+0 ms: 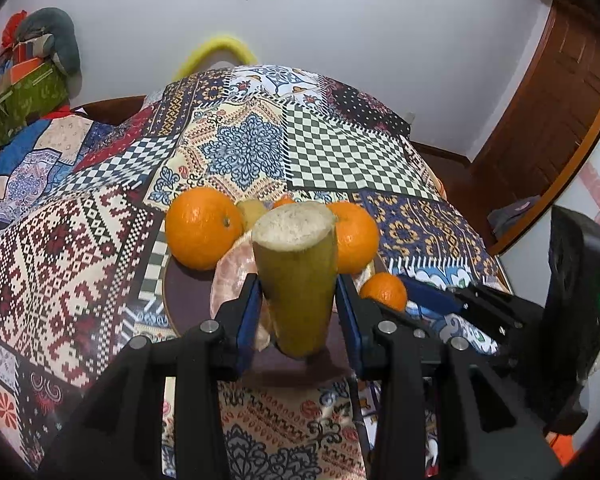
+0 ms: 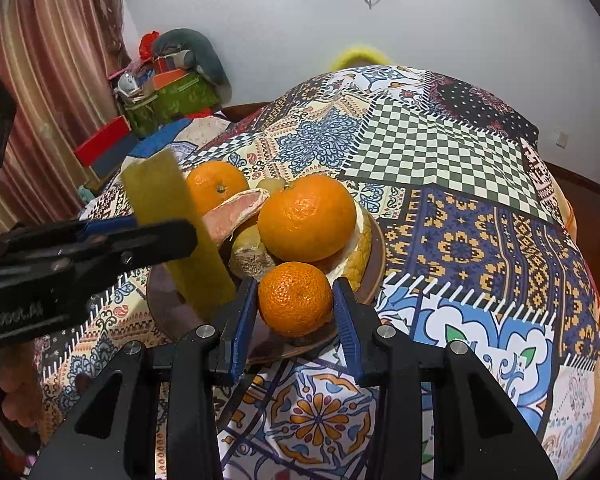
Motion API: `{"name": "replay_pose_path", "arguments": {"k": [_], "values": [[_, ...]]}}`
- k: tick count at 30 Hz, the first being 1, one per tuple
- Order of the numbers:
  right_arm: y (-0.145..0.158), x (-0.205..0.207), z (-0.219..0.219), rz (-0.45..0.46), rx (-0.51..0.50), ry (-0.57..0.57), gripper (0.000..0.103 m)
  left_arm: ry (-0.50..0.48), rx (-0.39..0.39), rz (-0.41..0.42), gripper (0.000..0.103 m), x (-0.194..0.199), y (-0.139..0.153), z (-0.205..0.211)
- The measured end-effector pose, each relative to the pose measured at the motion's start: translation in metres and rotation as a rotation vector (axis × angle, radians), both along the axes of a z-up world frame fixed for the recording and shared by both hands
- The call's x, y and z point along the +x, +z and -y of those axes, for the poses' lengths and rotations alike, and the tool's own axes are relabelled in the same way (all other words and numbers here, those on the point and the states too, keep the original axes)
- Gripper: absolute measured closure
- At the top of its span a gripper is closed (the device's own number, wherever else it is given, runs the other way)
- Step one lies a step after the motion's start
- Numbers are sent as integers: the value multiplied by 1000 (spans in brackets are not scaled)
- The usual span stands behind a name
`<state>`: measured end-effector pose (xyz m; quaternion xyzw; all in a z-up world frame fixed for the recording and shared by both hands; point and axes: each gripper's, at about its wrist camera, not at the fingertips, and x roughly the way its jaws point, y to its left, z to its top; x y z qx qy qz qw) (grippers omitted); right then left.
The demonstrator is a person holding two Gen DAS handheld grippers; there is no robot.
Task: Organize fruits
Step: 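Lower the gourd and tangerine onto the plate and open both tools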
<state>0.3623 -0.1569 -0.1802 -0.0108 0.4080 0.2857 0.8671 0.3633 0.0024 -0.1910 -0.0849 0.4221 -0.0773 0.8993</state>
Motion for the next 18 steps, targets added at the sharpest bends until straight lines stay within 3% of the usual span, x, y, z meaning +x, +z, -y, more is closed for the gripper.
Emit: {"name": "replay_pose_path", "arguments": {"k": [14, 18], "values": [[-7, 5, -6, -17, -15, 17, 67, -2, 27, -18, 61, 10, -14, 0], [-5, 5, -6, -12, -12, 17, 62, -5, 28, -15, 61, 7, -13, 0]]}}
